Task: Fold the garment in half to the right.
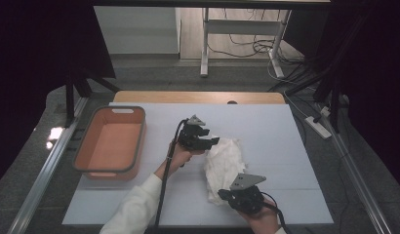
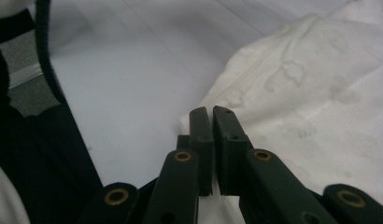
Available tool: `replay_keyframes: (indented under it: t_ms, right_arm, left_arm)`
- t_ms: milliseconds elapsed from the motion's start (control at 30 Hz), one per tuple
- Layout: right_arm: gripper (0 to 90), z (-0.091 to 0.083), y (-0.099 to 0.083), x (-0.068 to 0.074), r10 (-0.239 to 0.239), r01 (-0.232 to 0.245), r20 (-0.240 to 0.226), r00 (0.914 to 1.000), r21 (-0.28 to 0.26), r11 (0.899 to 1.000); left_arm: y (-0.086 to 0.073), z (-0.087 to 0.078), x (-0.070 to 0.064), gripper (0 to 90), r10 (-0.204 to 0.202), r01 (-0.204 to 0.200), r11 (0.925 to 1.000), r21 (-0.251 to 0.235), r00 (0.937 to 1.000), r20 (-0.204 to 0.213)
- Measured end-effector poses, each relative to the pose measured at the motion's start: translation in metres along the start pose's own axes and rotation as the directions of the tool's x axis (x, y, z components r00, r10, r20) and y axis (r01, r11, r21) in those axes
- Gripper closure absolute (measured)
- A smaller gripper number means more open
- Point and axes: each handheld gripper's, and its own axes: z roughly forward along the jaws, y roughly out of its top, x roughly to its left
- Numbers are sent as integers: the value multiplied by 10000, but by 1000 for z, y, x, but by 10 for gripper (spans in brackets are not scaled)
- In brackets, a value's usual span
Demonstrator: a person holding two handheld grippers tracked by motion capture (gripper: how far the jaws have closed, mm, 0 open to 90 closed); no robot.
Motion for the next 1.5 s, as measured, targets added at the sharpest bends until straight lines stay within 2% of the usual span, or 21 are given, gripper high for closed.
replay_keyframes:
  t_ms: [133,200,300,367,433,500,567,667,733,833,900,1200,1500]
  right_arm:
    - [857,10,-3,0,-68,70,-57,10000,336,9994]
    - [793,13,-5,-4,12,-9,-57,10000,445,9990]
    - [616,7,-5,-6,216,-216,29,9998,107,9997]
    - [554,-2,-5,-8,286,-279,311,9991,-218,9994]
    - [531,-11,-6,-12,470,-442,517,9976,-549,9975]
    - [567,-17,-8,-17,691,-633,733,9949,-790,9949]
    - [670,-20,-9,-22,798,-729,785,9937,-873,9935]
    - [818,-13,-9,-25,736,-701,670,9950,-534,9961]
    - [884,-5,-9,-24,498,-490,656,9966,-146,9987]
    - [895,8,-10,-23,47,-96,849,9964,571,9983]
    - [896,12,-12,-24,61,-132,878,9961,815,9966]
    - [896,3,-27,-30,381,-455,798,9961,928,9946]
    - [896,6,-27,-27,188,-257,682,9975,1008,9946]
  left_arm:
    - [0,4,-2,426,95,-95,9999,103,9999,56]
    - [-1,6,-2,438,161,-162,9998,140,9998,88]
    - [-2,9,0,495,176,-180,9997,180,9996,202]
    - [-3,13,1,556,210,-219,9994,262,9993,317]
    - [-5,16,1,634,224,-240,9991,348,9987,457]
    - [-6,21,1,719,328,-349,9983,472,9985,446]
    - [-7,26,0,801,391,-421,9971,627,9980,491]
    - [-9,34,1,870,505,-547,9943,913,9976,479]
    - [-11,40,3,885,441,-483,9939,995,9981,438]
    - [-13,44,7,888,319,-338,9943,1008,9993,211]
    - [-15,46,12,888,172,-180,9948,998,9998,90]
    - [-21,49,26,889,-333,354,9932,1113,9992,-207]
    - [-23,55,27,889,-312,328,9912,1284,9994,-151]
